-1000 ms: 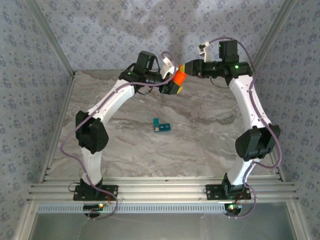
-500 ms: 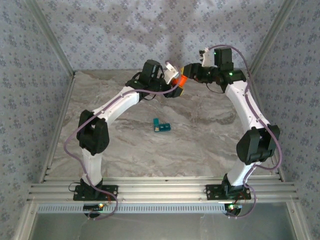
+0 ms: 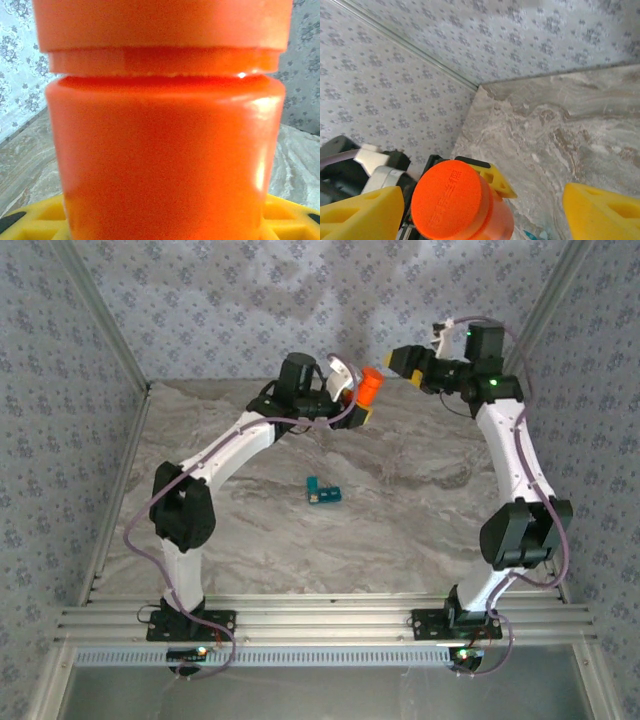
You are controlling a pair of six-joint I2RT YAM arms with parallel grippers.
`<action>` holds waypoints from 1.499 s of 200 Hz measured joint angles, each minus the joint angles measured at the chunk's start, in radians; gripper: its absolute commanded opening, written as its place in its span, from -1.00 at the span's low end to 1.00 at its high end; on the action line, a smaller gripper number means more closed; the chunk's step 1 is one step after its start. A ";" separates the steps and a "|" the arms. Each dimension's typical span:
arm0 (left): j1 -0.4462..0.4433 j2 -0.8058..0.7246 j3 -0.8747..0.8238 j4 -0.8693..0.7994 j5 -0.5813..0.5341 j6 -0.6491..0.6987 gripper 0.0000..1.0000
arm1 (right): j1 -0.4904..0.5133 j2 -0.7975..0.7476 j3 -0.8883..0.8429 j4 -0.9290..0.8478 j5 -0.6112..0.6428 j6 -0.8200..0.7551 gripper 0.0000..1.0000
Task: Sort the pills into containers
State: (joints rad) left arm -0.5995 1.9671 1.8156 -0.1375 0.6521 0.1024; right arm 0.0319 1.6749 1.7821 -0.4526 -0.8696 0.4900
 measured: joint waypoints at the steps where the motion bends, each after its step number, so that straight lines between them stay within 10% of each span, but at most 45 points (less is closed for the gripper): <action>1: 0.001 0.000 0.000 0.000 0.002 0.000 -1.00 | -0.001 0.000 0.000 0.001 -0.001 0.000 0.70; 148: 0.046 0.024 0.154 -0.005 0.325 -0.158 -1.00 | 0.102 0.053 0.119 0.104 -0.096 -0.072 0.66; 300: 0.050 0.051 0.185 -0.024 0.358 -0.194 -1.00 | 0.119 0.055 0.121 0.079 -0.150 -0.117 -0.26</action>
State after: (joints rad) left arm -0.5495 2.0182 2.0006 -0.1612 1.0103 -0.0914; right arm 0.1513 1.7298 1.9026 -0.3740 -1.0195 0.3729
